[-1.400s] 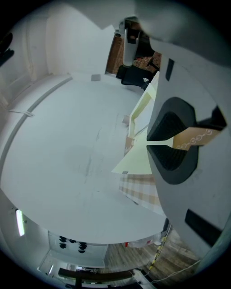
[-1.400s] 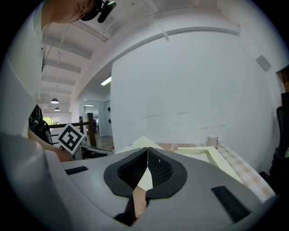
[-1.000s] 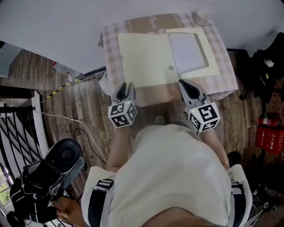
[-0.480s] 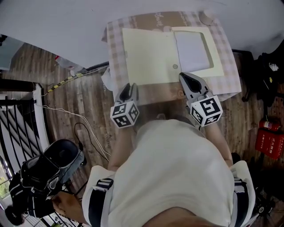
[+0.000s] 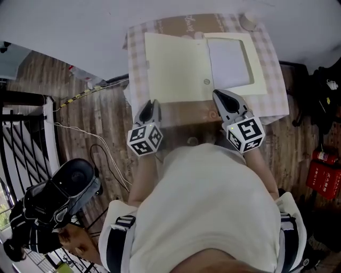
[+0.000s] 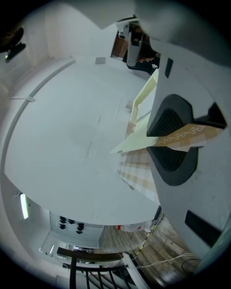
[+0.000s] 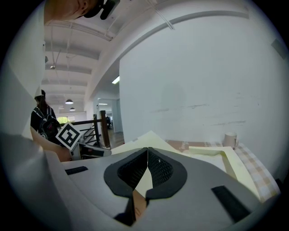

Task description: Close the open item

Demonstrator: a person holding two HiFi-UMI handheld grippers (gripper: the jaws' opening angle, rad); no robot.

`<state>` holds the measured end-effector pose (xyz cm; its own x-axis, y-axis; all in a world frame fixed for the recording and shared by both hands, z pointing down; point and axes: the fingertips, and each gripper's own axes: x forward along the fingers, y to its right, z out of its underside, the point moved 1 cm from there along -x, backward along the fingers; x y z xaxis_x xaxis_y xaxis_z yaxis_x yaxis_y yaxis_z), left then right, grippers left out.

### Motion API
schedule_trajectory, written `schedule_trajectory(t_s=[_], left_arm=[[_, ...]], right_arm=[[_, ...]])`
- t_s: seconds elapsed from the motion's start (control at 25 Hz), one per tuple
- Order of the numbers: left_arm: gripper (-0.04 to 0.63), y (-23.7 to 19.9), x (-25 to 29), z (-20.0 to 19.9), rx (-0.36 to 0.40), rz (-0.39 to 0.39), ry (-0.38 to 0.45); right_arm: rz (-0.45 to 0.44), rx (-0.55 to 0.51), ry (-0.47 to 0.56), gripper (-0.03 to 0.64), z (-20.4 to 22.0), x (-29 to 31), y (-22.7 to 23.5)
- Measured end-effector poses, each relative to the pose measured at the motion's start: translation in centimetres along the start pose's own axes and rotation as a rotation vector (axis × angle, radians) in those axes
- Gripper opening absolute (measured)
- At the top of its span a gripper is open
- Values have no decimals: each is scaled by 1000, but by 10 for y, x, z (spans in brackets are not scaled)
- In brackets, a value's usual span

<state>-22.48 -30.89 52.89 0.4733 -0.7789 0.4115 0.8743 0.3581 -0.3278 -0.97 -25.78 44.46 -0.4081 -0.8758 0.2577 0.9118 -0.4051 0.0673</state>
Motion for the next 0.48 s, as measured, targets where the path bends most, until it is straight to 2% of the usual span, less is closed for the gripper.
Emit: schedule_trajectory(t_s=[0.32, 0.48], left_arm=[[43, 16, -5, -15, -31, -174, 83], [32, 34, -13, -26, -42, -221, 136]], right_arm=[[-98, -38, 19, 2, -16, -9, 46], [-135, -34, 15, 2, -15, -17, 65]])
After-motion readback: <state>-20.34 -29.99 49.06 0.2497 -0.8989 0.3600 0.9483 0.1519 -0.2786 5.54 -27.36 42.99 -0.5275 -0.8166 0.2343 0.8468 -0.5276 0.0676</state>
